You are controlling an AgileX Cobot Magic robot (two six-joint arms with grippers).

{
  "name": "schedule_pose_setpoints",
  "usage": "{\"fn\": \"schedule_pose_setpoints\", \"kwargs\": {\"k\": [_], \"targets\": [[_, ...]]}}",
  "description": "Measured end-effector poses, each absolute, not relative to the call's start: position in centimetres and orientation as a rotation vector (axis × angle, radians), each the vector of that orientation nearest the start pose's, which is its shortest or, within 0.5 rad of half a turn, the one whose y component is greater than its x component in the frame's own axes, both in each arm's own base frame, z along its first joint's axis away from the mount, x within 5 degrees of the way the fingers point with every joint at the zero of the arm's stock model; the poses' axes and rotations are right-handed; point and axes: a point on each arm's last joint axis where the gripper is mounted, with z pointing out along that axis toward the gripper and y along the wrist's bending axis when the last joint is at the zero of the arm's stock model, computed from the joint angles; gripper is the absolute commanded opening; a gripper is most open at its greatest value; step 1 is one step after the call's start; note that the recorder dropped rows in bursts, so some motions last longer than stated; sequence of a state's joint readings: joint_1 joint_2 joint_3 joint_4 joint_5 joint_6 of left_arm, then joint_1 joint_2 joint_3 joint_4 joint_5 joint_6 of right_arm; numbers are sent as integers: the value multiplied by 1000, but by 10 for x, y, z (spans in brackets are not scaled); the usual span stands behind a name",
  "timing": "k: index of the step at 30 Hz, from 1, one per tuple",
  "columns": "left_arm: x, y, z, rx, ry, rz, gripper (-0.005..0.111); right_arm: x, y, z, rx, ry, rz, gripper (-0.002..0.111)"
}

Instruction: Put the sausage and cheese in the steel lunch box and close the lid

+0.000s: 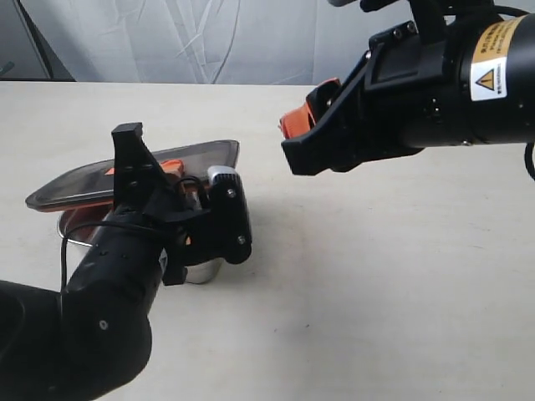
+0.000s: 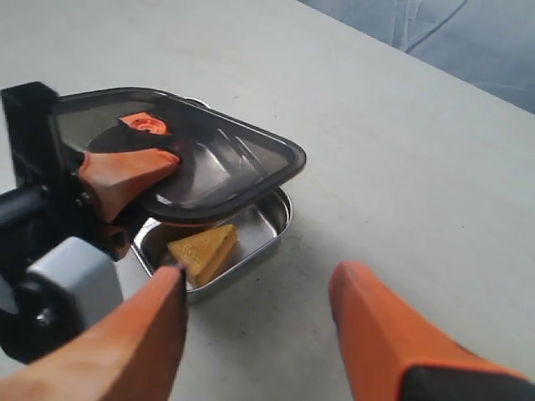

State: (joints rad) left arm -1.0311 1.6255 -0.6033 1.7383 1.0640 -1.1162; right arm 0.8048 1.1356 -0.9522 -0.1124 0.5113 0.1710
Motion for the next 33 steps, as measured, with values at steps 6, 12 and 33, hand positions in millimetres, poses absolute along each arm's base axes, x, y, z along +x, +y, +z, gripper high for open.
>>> {"fn": "schedule_pose_setpoints", "kwargs": {"k": [6,12,33], "targets": [[180,-197,192,1195,1525,967,0,188,153,341,-595,2122,410,53],[167,-198,180,1262,1496,948,0,196,143,341,-529,2135,383,53],[161,-196,178,1238,1491,958,0,233,126,335,-300,2098,367,53]]}}
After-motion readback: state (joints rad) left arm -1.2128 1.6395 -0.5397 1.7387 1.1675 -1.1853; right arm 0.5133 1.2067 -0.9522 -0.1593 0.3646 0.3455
